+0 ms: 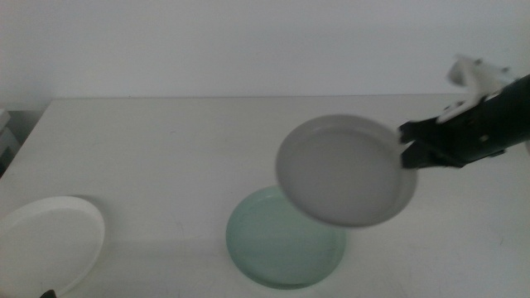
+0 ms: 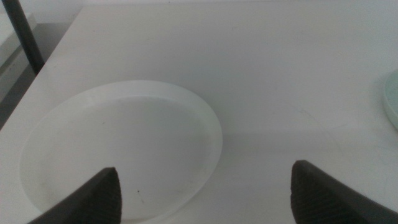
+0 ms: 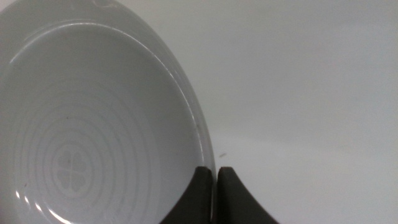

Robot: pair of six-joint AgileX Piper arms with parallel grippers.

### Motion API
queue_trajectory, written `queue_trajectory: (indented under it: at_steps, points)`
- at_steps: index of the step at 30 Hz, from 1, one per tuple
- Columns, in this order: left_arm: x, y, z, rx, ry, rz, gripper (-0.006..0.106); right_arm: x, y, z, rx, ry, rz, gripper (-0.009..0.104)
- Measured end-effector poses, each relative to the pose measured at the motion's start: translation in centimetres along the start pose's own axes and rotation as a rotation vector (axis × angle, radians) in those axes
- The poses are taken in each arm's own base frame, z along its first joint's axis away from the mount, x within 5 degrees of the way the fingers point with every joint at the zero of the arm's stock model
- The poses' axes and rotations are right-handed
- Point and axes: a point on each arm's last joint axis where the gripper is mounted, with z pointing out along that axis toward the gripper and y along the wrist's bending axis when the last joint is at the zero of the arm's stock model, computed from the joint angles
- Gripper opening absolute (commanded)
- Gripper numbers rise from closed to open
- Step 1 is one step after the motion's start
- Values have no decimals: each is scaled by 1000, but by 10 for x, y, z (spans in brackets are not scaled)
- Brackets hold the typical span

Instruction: Stack the three bowls on top of each other.

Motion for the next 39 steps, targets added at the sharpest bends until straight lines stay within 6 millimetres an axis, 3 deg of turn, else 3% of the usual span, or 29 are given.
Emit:
queue_trajectory:
  at_steps: [8, 16, 22, 29, 39]
  points:
    - [0, 0, 0, 0, 0, 0, 105, 18, 30, 43, -14, 90, -52, 0]
    - [0, 0, 0, 0, 0, 0, 105, 28, 32, 83, 4, 164, -57, 0]
    - [0, 0, 0, 0, 0, 0, 105, 34, 37, 102, 10, 178, -77, 0]
    - [0, 0, 0, 0, 0, 0, 105, 36, 37, 111, 14, 182, -87, 2]
    - [0, 0, 0, 0, 0, 0, 105, 35, 39, 109, 3, 186, -81, 44]
